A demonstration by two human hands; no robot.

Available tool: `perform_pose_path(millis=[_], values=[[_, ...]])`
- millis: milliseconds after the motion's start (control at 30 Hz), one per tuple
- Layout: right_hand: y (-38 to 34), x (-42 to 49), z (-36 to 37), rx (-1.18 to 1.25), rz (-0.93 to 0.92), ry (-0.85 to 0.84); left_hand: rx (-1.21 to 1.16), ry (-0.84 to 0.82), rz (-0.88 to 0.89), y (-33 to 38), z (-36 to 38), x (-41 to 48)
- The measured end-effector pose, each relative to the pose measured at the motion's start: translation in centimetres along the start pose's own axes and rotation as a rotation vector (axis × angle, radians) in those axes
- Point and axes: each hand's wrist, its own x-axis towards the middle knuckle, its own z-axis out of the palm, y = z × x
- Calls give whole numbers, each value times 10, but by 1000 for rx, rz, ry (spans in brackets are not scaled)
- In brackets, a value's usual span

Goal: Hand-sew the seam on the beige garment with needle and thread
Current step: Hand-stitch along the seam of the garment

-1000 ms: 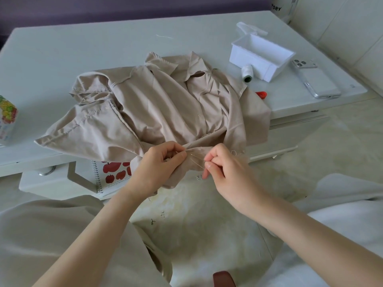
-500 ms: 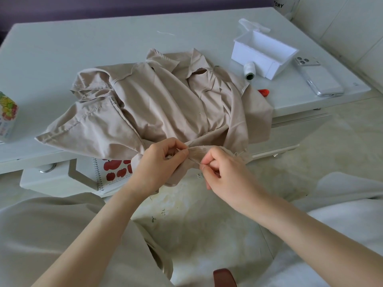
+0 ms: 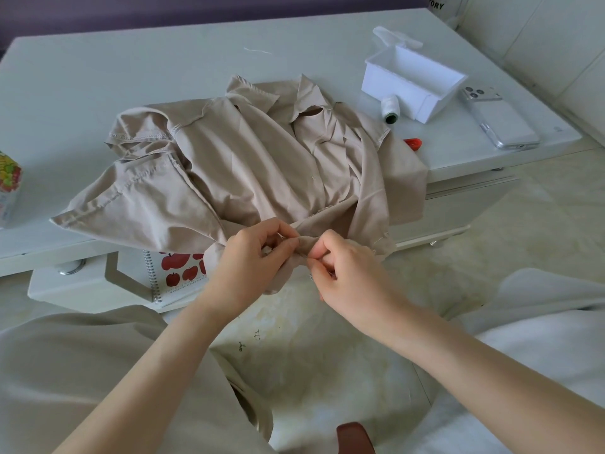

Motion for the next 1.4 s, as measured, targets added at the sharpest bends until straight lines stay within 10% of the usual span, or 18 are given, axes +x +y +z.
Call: perform_pose_path(millis=[633,1067,1400], values=[[-13,2,11,475,269,12,-206,102,-93,6,9,-7],[25,-47,22,-52,29,-352,-148,271,-132,-4,5,6],[66,-64,35,-474,-299,-282,-74,241,-23,-4,12,2]])
